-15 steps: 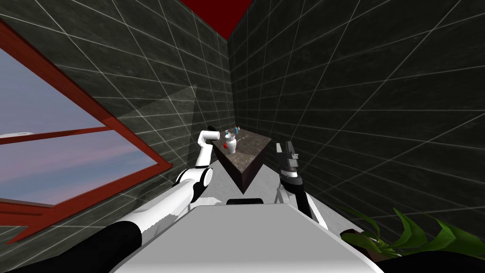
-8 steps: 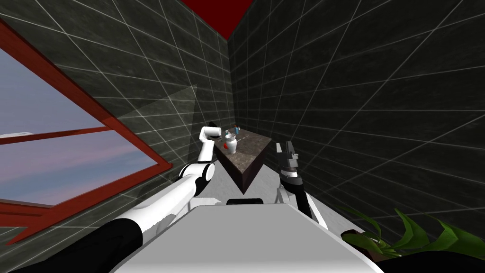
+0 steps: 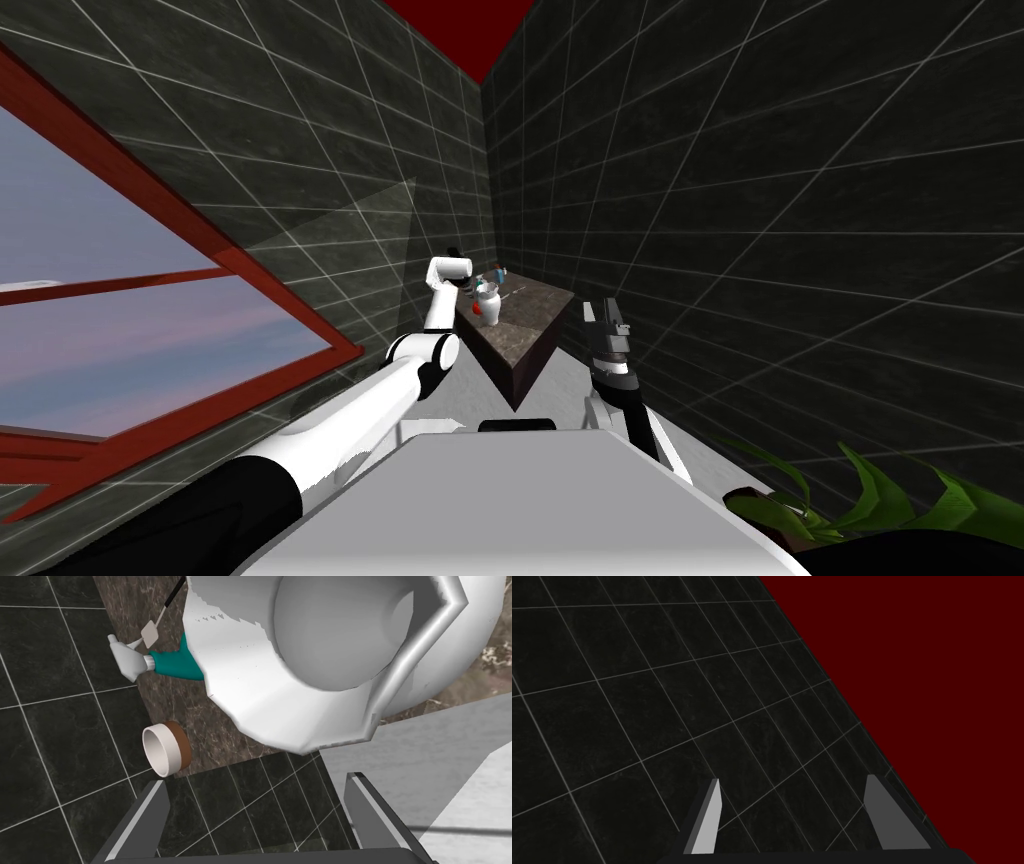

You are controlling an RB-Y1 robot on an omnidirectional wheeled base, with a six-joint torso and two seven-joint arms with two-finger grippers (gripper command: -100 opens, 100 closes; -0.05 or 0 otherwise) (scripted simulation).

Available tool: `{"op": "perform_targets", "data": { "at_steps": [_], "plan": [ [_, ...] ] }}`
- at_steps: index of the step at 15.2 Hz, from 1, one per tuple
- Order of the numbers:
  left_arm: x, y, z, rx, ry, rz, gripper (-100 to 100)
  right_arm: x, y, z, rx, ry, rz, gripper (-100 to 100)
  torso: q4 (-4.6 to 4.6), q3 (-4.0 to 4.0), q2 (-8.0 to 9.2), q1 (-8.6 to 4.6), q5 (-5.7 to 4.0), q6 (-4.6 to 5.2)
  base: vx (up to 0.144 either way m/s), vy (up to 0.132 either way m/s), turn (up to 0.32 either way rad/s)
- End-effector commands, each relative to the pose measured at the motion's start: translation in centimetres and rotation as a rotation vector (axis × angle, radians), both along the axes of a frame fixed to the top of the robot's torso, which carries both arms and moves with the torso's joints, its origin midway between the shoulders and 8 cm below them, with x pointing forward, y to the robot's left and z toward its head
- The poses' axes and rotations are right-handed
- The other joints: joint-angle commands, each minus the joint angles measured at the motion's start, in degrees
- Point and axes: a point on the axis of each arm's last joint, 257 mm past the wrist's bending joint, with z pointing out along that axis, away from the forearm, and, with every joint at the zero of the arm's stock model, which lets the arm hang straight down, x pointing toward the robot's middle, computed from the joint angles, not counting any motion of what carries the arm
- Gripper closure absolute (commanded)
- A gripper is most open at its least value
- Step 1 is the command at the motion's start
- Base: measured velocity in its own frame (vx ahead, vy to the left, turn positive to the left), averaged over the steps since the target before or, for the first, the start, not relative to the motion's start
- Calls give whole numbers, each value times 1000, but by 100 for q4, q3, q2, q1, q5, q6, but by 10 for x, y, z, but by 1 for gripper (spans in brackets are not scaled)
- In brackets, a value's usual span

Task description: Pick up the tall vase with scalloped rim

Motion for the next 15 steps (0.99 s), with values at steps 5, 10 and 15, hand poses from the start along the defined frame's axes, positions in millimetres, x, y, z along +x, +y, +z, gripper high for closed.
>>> {"op": "perform_targets", "data": {
  "at_steps": [5, 10, 15],
  "plan": [
    [-18, -32, 2, -35, 112, -23, -100, 0, 0, 0, 0, 0, 0, 0, -1, -1, -1, 0, 0, -1, 25, 9, -5],
    [-38, -59, 0, -55, 214, -48, -100, 0, 0, 0, 0, 0, 0, 0, -1, -2, -4, -1, 0, 0, 35, 10, -8],
    [-53, -72, -4, -62, 284, -61, -100, 0, 0, 0, 0, 0, 0, 0, -4, -8, -12, -3, 0, 0, 47, 5, -8]
  ]
}}
